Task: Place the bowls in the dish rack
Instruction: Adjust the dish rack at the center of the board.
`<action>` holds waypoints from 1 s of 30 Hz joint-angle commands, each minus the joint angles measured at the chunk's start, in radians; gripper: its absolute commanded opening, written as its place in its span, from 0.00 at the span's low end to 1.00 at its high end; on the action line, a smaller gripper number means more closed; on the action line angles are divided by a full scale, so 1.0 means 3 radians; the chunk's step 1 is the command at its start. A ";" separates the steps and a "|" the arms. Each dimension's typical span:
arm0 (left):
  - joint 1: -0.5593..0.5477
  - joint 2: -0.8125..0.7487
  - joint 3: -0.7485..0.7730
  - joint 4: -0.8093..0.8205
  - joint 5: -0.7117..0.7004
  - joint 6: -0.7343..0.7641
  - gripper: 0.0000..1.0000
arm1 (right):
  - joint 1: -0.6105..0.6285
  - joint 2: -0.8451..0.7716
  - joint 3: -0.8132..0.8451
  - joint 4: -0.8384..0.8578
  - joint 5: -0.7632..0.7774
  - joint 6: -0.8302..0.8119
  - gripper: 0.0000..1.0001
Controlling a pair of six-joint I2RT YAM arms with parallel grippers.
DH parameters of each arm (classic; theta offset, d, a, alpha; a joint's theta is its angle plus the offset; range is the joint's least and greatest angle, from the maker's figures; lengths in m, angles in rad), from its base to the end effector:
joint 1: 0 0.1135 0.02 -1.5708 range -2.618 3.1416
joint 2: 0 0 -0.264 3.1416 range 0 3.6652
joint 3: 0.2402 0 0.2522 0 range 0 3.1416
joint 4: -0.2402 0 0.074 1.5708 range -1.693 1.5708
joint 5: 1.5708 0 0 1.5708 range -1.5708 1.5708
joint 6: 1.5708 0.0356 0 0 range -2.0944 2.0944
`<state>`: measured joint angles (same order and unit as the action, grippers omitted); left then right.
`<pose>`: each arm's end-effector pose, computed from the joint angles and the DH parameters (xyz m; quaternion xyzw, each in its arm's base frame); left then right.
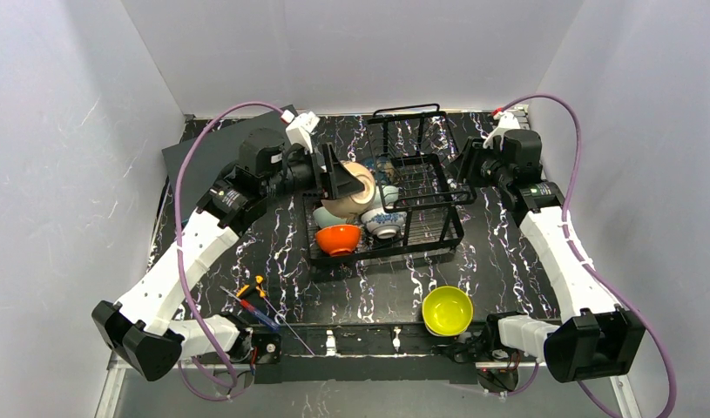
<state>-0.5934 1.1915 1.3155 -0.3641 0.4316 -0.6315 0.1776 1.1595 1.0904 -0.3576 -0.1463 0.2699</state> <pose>0.2082 -0.1584 0.4233 0.1175 0.7708 -0.4845 0.3966 0.2574 0.0515 0.3532 -0.0008 0.8395 0.1797 0.5128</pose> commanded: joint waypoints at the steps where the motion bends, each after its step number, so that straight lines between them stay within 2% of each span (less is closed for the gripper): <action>1: 0.0086 -0.0173 -0.0001 0.0359 0.0181 -0.0161 0.00 | 0.0129 0.0055 -0.0076 0.0049 -0.1373 0.0287 0.31; 6: 0.0146 -0.0212 -0.0014 0.0365 0.0177 -0.0234 0.00 | 0.0274 0.0032 -0.0027 0.0002 -0.1531 0.0189 0.29; 11: 0.0184 -0.0228 -0.0032 0.0389 0.0137 -0.0434 0.00 | 0.0393 0.0019 -0.0070 0.0060 -0.1824 0.0114 0.09; 13: 0.0200 -0.0233 -0.0037 0.0436 0.0119 -0.0549 0.00 | 0.0436 0.0055 -0.0080 0.0062 -0.1938 0.0097 0.08; 18: 0.0218 -0.0178 0.0039 0.0498 0.0102 -0.0809 0.00 | 0.0450 0.0024 -0.0075 0.0167 -0.1871 0.0113 0.25; 21: 0.0224 -0.0122 0.0078 0.0519 0.0088 -0.0954 0.00 | 0.0451 -0.0062 -0.0066 0.0300 -0.1726 0.0147 0.49; 25: 0.0224 -0.0041 0.0084 0.0504 0.0092 -0.1157 0.00 | 0.0451 -0.0176 -0.0064 0.0508 -0.1567 0.0204 0.70; 27: 0.0223 0.0001 0.0067 0.0504 0.0139 -0.1248 0.00 | 0.0451 -0.0219 -0.0061 0.0586 -0.1508 0.0224 0.78; 30: 0.0216 0.0042 0.0026 0.0511 0.0226 -0.1382 0.00 | 0.0450 -0.0269 -0.0037 0.0674 -0.1415 0.0248 0.83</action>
<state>-0.5320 1.2079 1.2991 -0.2840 0.4477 -0.9623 0.2962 1.1450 1.0534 -0.2878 -0.5068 0.3172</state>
